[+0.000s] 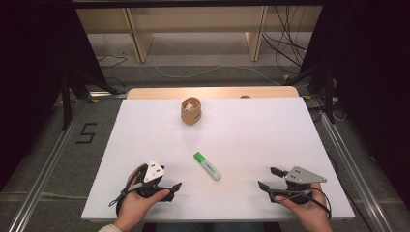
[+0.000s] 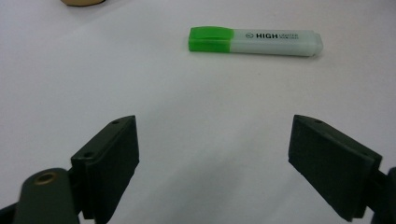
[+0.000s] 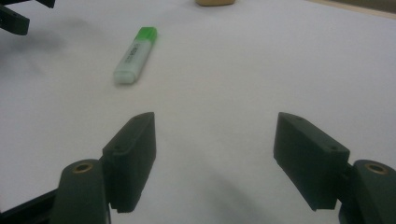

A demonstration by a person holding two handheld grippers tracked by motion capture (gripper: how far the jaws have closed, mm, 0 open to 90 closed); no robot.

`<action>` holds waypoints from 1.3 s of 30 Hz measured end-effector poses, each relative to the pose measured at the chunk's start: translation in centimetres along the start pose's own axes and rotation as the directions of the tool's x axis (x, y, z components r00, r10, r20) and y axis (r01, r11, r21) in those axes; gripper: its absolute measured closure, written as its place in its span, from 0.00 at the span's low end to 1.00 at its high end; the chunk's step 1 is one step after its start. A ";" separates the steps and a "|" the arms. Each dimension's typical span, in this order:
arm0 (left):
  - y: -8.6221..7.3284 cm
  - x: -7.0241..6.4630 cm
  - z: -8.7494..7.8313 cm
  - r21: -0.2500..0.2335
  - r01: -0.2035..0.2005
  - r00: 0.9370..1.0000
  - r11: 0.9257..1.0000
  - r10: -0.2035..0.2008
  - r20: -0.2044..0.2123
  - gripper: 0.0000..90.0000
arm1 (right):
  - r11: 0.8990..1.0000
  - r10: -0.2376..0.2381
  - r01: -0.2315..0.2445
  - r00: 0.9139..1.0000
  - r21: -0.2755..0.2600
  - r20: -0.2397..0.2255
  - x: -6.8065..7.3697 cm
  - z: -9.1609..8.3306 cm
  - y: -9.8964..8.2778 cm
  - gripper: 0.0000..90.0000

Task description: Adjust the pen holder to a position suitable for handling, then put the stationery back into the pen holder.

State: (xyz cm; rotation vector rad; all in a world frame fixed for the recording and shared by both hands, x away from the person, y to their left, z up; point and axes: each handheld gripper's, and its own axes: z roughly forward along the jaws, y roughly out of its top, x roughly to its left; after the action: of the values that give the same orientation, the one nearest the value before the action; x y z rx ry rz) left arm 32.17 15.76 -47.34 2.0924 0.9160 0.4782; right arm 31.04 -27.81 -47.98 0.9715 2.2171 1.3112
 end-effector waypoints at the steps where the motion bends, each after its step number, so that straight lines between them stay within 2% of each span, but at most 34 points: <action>1: 0.0 0.0 0.0 0.005 -0.006 1.000 1.000 0.006 0.002 0.18 | 1.000 -0.006 0.006 1.000 -0.005 0.000 0.0 0.0 0.0 0.34; 12: 0.1 -0.3 0.0 0.008 -0.025 1.000 1.000 0.025 -0.005 0.18 | 1.000 -0.004 0.004 1.000 -0.001 0.009 0.0 -0.1 0.1 0.34; 15: 0.1 -0.3 0.1 0.012 -0.022 1.000 1.000 0.022 -0.008 0.18 | 1.000 -0.010 0.010 1.000 -0.007 0.008 -0.1 -0.2 0.1 0.34; 21: 0.1 -0.1 -0.1 -0.012 -0.015 1.000 1.000 0.015 -0.024 0.18 | 1.000 -0.012 0.013 1.000 -0.019 0.020 -0.3 -0.3 0.2 0.33; 27: 0.1 -0.1 0.0 -0.016 0.009 0.999 1.000 -0.010 -0.032 0.21 | 1.000 -0.007 0.008 1.000 -0.010 0.015 -0.3 0.0 0.1 0.33; 28: 0.2 -0.1 0.0 -0.015 0.019 0.999 1.000 -0.019 -0.030 0.26 | 1.000 -0.008 0.008 1.000 -0.010 0.015 -0.2 0.0 0.1 0.33; 29: 0.3 -0.1 -0.1 -0.031 0.037 0.999 0.999 -0.038 -0.024 0.40 | 1.000 -0.009 0.009 1.000 -0.007 0.013 -0.2 0.0 0.1 0.33; 31: 0.5 -0.2 0.0 -0.043 0.041 0.999 0.998 -0.042 -0.024 0.57 | 1.000 -0.011 0.011 1.000 -0.007 0.012 -0.2 0.0 0.1 0.33; 32: 0.7 -0.2 0.0 -0.037 0.024 1.000 0.999 -0.024 -0.020 0.65 | 1.000 -0.011 0.011 1.000 -0.008 0.011 -0.2 0.0 0.1 0.33; 33: 1.0 -0.4 0.1 -0.038 0.014 1.000 0.999 -0.015 -0.026 0.65 | 1.000 -0.011 0.011 1.000 -0.008 0.011 -0.2 0.0 0.1 0.33; 34: 1.2 -0.6 0.3 -0.039 0.014 1.000 0.999 -0.015 -0.027 0.79 | 1.000 -0.016 0.016 1.000 -0.007 0.009 -0.2 0.0 0.1 0.34; 35: 1.5 -0.8 0.6 -0.039 0.014 1.000 0.999 -0.014 -0.019 0.79 | 1.000 -0.016 0.016 1.000 -0.007 0.009 -0.2 0.0 0.1 0.34; 36: 1.9 -1.1 0.9 -0.016 0.013 1.000 1.000 -0.013 -0.011 0.91 | 1.000 -0.015 0.015 1.000 0.000 0.009 -0.1 -0.1 0.1 0.34; 38: 2.4 -1.6 1.4 0.001 -0.007 1.000 1.000 0.007 -0.006 0.99 | 1.000 -0.016 0.016 1.000 -0.006 0.005 0.0 -0.2 0.1 0.34; 39: 2.7 -1.9 1.7 0.004 -0.016 1.000 1.000 0.016 -0.003 1.00 | 1.000 -0.017 0.017 1.000 -0.002 0.005 0.0 -0.2 0.1 0.34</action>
State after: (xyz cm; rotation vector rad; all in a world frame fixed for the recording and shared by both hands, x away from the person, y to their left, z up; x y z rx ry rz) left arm 33.14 12.32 -46.39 2.1043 0.9027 0.4891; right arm 30.94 -27.84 -47.83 0.9518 2.2152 1.3012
